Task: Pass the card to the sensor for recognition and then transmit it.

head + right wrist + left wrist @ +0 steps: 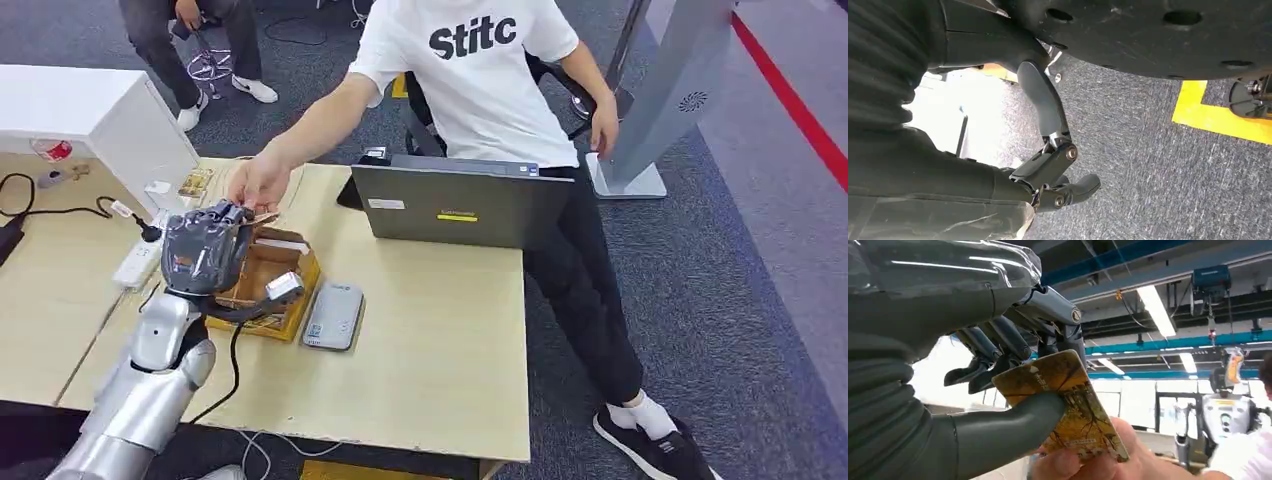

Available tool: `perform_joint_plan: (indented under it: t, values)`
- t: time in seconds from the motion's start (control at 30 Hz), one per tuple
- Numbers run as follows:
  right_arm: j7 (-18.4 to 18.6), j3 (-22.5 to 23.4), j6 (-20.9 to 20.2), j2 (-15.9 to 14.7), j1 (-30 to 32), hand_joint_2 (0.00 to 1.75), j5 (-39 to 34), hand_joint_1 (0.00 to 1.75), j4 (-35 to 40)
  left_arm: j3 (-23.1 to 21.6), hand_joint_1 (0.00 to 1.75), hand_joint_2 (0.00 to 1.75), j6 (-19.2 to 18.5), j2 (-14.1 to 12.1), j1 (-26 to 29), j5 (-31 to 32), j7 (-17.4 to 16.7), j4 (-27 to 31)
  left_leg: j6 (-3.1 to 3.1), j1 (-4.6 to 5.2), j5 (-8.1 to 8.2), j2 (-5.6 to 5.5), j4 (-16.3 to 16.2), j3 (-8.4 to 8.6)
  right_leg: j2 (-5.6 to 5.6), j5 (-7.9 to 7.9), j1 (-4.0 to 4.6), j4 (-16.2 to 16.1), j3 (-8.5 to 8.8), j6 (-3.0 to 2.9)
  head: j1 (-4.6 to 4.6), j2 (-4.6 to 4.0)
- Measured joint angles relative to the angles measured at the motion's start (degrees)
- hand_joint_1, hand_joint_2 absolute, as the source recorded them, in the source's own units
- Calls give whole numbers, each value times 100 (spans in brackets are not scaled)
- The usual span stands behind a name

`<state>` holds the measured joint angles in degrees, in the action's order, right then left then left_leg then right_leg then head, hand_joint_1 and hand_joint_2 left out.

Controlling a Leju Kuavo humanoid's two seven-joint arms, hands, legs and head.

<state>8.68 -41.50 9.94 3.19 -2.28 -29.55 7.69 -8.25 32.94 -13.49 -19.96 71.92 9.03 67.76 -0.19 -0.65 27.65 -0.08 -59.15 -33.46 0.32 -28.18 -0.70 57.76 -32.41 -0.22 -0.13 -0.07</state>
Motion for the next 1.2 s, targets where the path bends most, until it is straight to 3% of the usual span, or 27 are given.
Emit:
perform_joint_plan:
  t: [0.2, 0.5, 0.93, 1.2]
  values:
    - [2, 0, 0, 0, 0, 175, -37, 0, 0, -550, 175, 175, -291, 298, 22, 171, 0, -105, 0, 0, 0, 3, 0, 1, 3, 0, 0, 0, -1, 0, 0, 0]
    - [2, -9, 0, -4, 0, 175, -88, 0, 0, -1357, 175, 175, -713, 427, 18, 351, -140, -431, 0, -1, 0, 3, 0, 0, 3, 0, 1, 1, -2, 0, 0, 0]
    - [-26, -24, -9, -9, 3, 175, -147, 0, -6, -1577, 175, 175, -1449, 263, -55, 104, -214, -962, 0, -1, 0, 4, 0, 0, 4, 0, 1, 2, -2, 0, 0, 0]
    - [-28, -29, -9, -9, 2, 175, -173, 0, -17, -1614, 175, 175, -1648, 180, -179, -126, -101, -1150, 0, -1, 0, 4, 1, 0, 3, 0, 1, 2, 0, 0, 0, 0]
